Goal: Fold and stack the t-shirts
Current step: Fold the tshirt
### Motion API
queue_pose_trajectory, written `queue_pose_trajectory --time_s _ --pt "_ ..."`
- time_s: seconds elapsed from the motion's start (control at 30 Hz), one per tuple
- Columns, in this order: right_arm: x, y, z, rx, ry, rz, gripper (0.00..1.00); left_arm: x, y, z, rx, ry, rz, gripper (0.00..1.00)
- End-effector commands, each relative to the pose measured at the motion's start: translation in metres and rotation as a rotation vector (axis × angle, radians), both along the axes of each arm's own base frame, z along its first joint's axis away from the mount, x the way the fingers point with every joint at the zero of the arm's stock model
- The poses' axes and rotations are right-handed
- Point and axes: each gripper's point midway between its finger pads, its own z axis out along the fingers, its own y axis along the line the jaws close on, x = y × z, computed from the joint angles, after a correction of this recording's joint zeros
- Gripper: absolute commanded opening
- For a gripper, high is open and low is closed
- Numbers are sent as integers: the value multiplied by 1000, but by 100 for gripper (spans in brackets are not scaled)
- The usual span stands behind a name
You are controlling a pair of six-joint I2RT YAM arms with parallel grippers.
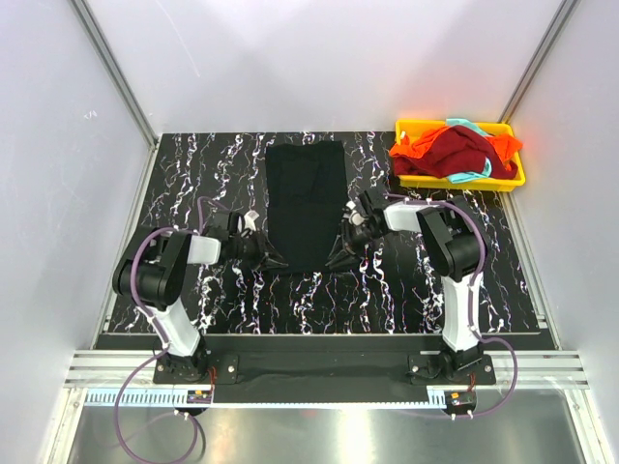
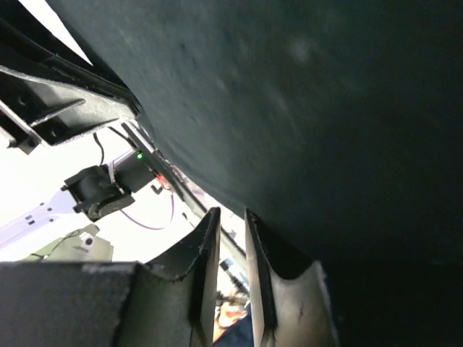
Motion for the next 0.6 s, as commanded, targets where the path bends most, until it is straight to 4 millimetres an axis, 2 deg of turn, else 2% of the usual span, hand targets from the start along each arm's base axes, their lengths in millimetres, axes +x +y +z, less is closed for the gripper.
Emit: queue_pose_trajectory --time_s 0.0,0.07,0.13,0.23,0.27,0.3,0.33,0.4,0.43,0.5,0.53,0.57 --pt "-1 -29 -7 -14 -28 -44 27 0 14 -16 104 -83 -15 17" --pt "-9 -49 -10 -26 -16 -76 27 -6 21 -13 147 -96 -33 18" --pt "-13 -57 -5 -22 -19 -93 27 -10 25 -8 169 -108 -46 18" --pt "-15 -67 18 -3 -73 -121 29 -17 30 8 195 -135 -56 20" --pt "-15 -71 20 -14 -73 -140 30 -16 30 20 197 -176 -50 22" --pt "-18 -75 22 -23 -72 -149 31 -18 32 23 203 -183 -45 23" --pt "-17 -76 32 -23 -102 -158 35 -23 33 27 214 -176 -43 23" --pt "-21 -83 32 -76 -93 -202 42 -23 41 45 260 -236 8 24" --pt "-20 -85 40 -91 -120 -231 50 -27 45 49 272 -239 35 27" --pt "-24 -98 31 -188 -75 -362 56 -32 53 65 266 -262 153 36" --pt "-14 -98 46 -167 -146 -427 60 -35 55 66 254 -250 203 38" --pt "-20 -105 35 -204 -95 -542 61 -45 58 56 222 -172 302 38"
